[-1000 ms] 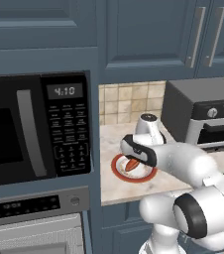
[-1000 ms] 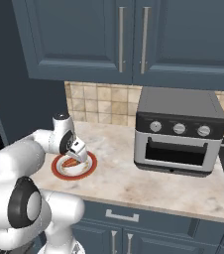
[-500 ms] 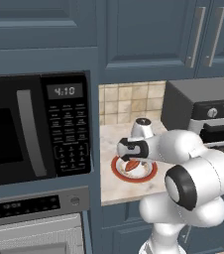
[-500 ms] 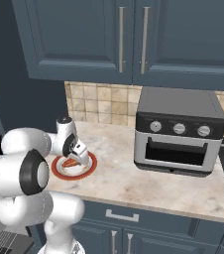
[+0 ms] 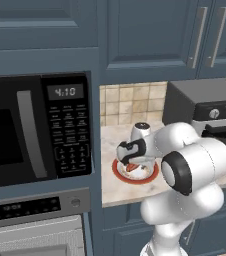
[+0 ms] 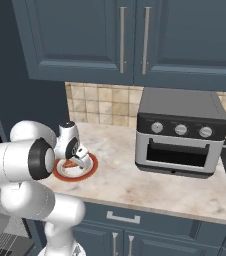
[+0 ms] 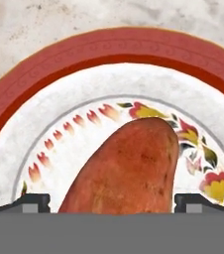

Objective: Place the sweet potato on the bottom rack of the oven.

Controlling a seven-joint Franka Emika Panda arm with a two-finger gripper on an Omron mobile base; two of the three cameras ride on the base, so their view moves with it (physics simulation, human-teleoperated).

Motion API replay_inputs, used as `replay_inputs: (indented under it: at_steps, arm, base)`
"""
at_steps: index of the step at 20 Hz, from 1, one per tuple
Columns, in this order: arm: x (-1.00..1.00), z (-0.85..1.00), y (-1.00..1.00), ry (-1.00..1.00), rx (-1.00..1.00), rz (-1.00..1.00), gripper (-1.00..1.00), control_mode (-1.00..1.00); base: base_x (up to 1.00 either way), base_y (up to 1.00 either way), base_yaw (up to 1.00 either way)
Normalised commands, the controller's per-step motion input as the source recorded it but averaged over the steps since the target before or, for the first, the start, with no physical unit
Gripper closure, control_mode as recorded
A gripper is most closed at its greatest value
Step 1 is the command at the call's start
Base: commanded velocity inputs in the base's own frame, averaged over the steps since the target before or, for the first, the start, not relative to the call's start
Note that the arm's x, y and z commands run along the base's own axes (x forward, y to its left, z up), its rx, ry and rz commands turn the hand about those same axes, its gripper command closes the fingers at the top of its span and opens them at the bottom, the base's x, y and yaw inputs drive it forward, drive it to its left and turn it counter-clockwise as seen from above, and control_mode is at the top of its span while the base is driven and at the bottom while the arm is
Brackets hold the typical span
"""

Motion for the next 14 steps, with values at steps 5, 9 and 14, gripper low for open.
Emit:
replay_inputs:
  at_steps: [5, 9, 14]
  arm:
    - [0.0, -0.04, 0.0, 0.0, 0.0, 0.0, 1.0, -1.0]
    - [-0.03, 0.0, 0.0, 0.0, 0.0, 0.0, 1.0, -1.0]
    - [-0.29, 0.3, 0.0, 0.0, 0.0, 0.0, 1.0, -1.0]
  base:
    - [0.0, 0.0, 0.0]
    - [0.0, 0.0, 0.0]
    - [0.0, 0.0, 0.0]
